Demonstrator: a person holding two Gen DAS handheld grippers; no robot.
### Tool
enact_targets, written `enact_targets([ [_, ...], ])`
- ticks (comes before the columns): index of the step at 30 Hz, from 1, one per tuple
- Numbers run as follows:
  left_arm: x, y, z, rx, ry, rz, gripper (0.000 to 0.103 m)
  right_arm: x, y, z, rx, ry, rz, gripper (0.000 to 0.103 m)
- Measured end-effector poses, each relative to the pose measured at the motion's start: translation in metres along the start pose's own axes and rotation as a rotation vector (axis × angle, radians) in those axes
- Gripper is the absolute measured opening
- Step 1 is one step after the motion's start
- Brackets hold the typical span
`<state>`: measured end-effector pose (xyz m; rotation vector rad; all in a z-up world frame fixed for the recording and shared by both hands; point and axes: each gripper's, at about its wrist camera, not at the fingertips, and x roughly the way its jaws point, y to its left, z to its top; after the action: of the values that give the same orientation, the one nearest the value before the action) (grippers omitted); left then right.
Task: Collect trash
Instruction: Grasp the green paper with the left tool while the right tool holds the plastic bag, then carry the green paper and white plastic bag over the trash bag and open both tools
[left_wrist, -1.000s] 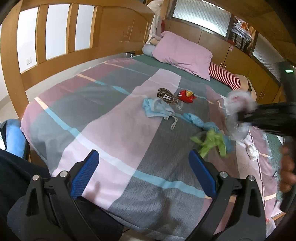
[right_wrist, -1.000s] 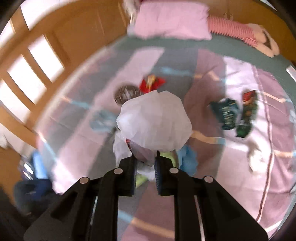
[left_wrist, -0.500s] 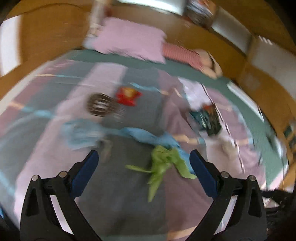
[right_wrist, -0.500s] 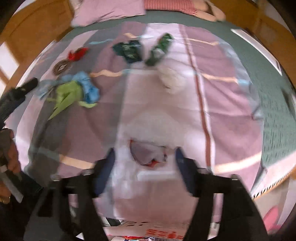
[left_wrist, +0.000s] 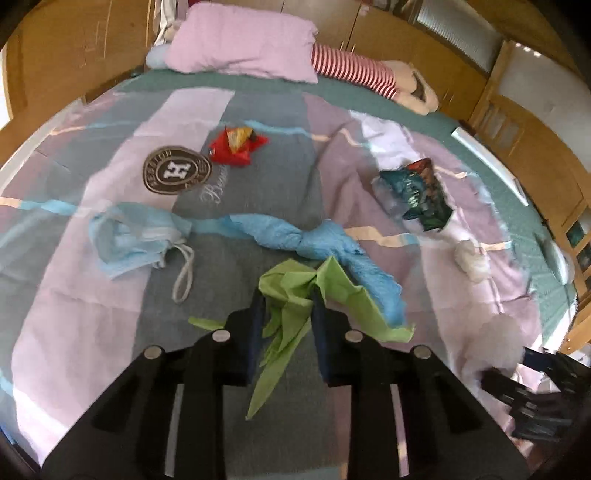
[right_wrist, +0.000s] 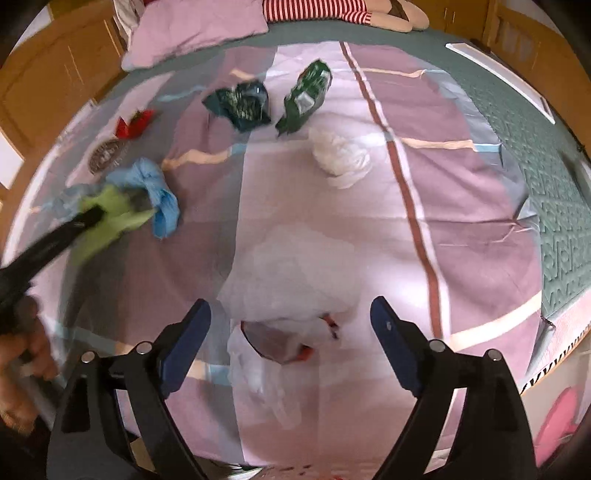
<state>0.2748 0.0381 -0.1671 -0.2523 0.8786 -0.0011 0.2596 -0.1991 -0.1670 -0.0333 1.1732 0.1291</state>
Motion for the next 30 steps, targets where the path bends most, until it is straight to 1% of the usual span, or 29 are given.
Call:
enact_targets([
  [1,-0.011,0.002,-0.003,-0.01,-0.017,-0.029,0.025,0.003,0.001,0.001,0.012,0.004,0.004,0.081],
  [2,-0.017,0.004,-0.004,-0.015,-0.028,-0.045,0.025,0.006,0.002,0.001,0.027,0.004,0.016,0.073],
  [3,-0.024,0.006,-0.005,-0.02,-0.044,-0.061,0.025,0.007,0.003,0.001,0.037,0.008,0.011,0.056],
  [4,-0.033,0.008,-0.006,-0.024,-0.067,-0.08,0.025,0.007,0.004,0.001,0.046,0.008,0.012,0.049],
  [5,-0.04,0.009,-0.008,-0.029,-0.091,-0.098,0.025,0.005,0.004,0.001,0.053,0.003,0.023,0.045],
  [6,-0.045,0.01,-0.008,-0.033,-0.105,-0.107,0.025,0.002,0.004,0.001,0.061,-0.004,0.049,0.039],
  [7,-0.049,0.011,-0.009,-0.039,-0.118,-0.115,0.025,-0.003,0.004,0.0,0.07,-0.013,0.075,0.037],
  [10,-0.06,0.011,-0.016,-0.06,-0.137,-0.144,0.025,-0.021,0.006,-0.001,0.053,-0.067,0.073,0.036],
  [12,-0.065,0.01,-0.019,-0.056,-0.149,-0.147,0.025,-0.033,0.008,-0.003,0.037,-0.098,0.067,0.036],
  [15,-0.078,0.008,-0.027,-0.041,-0.182,-0.137,0.025,-0.058,0.008,-0.009,0.019,-0.162,0.055,0.036],
  [16,-0.085,0.007,-0.03,-0.034,-0.209,-0.123,0.025,-0.069,0.008,-0.012,0.013,-0.19,0.053,0.036],
  [19,-0.105,0.002,-0.036,-0.015,-0.243,-0.107,0.025,-0.096,0.006,-0.02,-0.006,-0.25,0.063,0.036],
  [21,-0.126,-0.011,-0.039,0.042,-0.282,-0.096,0.025,-0.117,0.004,-0.028,-0.017,-0.292,0.069,0.036],
  [24,-0.155,-0.03,-0.043,0.129,-0.331,-0.086,0.025,-0.145,-0.003,-0.038,-0.01,-0.324,0.093,0.036],
  [27,-0.191,-0.047,-0.051,0.167,-0.376,-0.151,0.025,-0.17,-0.011,-0.051,-0.009,-0.346,0.12,0.036],
  [30,-0.214,-0.059,-0.062,0.21,-0.392,-0.205,0.025,-0.194,-0.023,-0.069,-0.02,-0.357,0.128,0.036],
])
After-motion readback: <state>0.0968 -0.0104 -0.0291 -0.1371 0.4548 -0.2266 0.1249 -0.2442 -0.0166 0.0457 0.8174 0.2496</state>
